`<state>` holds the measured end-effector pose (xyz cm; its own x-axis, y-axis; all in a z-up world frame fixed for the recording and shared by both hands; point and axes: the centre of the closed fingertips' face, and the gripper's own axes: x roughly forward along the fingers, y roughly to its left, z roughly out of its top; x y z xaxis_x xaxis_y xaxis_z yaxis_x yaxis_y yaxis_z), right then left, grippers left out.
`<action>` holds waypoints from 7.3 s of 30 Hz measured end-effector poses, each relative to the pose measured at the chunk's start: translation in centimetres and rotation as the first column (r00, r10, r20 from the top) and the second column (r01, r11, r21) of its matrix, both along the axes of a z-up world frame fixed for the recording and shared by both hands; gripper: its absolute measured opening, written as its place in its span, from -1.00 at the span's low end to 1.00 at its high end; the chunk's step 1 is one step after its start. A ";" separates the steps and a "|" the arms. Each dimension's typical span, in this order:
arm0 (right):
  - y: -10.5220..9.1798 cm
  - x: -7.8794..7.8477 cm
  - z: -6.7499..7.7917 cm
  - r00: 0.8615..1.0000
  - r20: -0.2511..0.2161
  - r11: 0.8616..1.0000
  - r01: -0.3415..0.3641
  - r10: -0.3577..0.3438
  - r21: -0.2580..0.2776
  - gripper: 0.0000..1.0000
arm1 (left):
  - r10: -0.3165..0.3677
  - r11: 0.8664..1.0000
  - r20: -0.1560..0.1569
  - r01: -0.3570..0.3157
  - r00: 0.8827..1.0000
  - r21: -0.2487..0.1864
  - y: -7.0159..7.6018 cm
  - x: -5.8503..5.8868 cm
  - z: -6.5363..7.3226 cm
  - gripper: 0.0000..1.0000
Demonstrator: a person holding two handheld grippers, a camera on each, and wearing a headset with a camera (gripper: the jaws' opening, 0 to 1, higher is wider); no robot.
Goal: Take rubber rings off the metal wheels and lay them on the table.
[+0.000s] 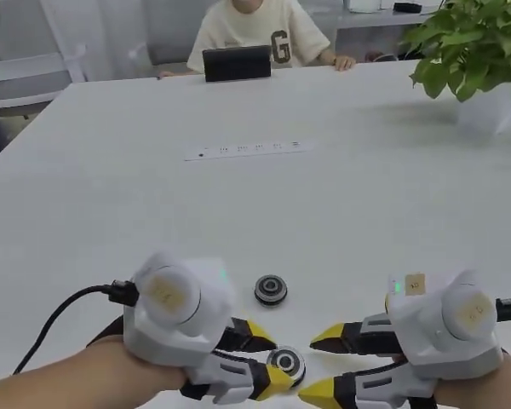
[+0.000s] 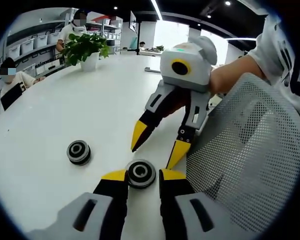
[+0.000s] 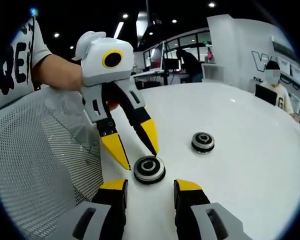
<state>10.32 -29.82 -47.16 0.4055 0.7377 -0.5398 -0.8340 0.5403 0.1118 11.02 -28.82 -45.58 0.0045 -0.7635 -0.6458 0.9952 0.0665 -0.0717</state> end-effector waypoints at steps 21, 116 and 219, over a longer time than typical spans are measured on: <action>0.5 0.2 0.0 1.000 0.006 1.000 -0.007 0.007 0.001 -0.33 | -0.038 0.999 0.112 0.036 0.993 0.019 -0.3 0.3 -0.7 -0.85; -0.3 0.3 -0.7 0.990 -0.046 0.990 0.131 -0.133 -0.043 -1.00 | 0.001 1.000 0.136 -0.003 0.991 0.010 -0.2 0.3 -0.7 -0.86; 1.3 1.5 4.6 0.971 -0.165 0.924 0.217 -0.171 0.316 -1.00 | 0.052 0.996 0.088 -0.045 0.995 -0.076 2.2 0.2 4.5 -0.53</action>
<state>11.79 -28.48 -42.59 0.5004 0.7972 -0.3378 -0.6820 0.6033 0.4134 11.19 -26.62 -41.08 0.0984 -0.8064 -0.5831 0.9935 0.1129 0.0115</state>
